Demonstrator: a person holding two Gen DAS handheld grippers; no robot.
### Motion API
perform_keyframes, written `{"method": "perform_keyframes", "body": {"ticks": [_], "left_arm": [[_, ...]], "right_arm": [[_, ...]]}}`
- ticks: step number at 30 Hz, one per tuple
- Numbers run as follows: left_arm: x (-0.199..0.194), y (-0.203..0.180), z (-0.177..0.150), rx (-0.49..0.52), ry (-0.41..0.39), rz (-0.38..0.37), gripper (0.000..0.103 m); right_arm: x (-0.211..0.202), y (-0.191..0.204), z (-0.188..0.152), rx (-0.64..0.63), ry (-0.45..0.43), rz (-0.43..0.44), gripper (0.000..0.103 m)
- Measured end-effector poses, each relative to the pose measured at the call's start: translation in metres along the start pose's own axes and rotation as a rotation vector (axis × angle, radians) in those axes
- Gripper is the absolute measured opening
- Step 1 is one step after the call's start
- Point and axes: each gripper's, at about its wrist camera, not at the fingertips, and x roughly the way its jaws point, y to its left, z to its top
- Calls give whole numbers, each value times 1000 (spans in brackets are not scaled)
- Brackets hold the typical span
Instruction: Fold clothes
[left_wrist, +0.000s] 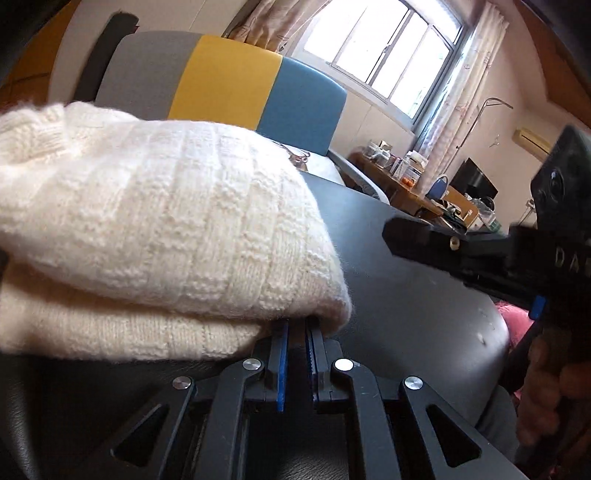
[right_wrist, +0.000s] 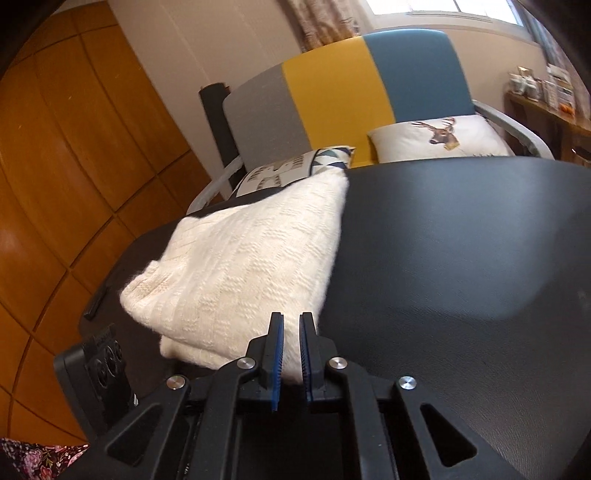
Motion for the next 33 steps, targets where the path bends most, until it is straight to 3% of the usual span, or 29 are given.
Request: {"method": "perform_keyframes", "body": {"ticks": [4,11,14,18,20,21,24,27,28,31,33], "left_arm": [[8,-2,12,-13,-19,-15,9],[20,-12,17,20,32,-8,9],[35,-22,13,93,139,10,9],[2,-22,9,109,83,-51,9],[-25,-18,7,122,35,-56,9],[-40,-15,8,122,9,-49,9],[-83,10,19,17,-95,21,10],[-108,38,40,-146,-216,140,20],[-112,47,46,-175,-225,176,29],[-116,68,60,-217,-249,238,32],[-111,72,70,-198,-256,280,32]], "right_arm": [[-6,-16,-10,52,-12,0,8],[-3,-34,-18,100,3,-2,8],[1,-38,-20,122,24,10,8],[-3,-35,-16,136,22,84,13],[-4,-30,-16,155,34,183,24],[-1,-29,-16,176,55,230,25],[15,-26,-20,251,122,313,25],[29,-29,-23,339,140,375,27],[35,-33,-23,389,144,406,28],[54,-46,-24,566,155,517,29],[64,-50,-27,638,180,519,33]]}}
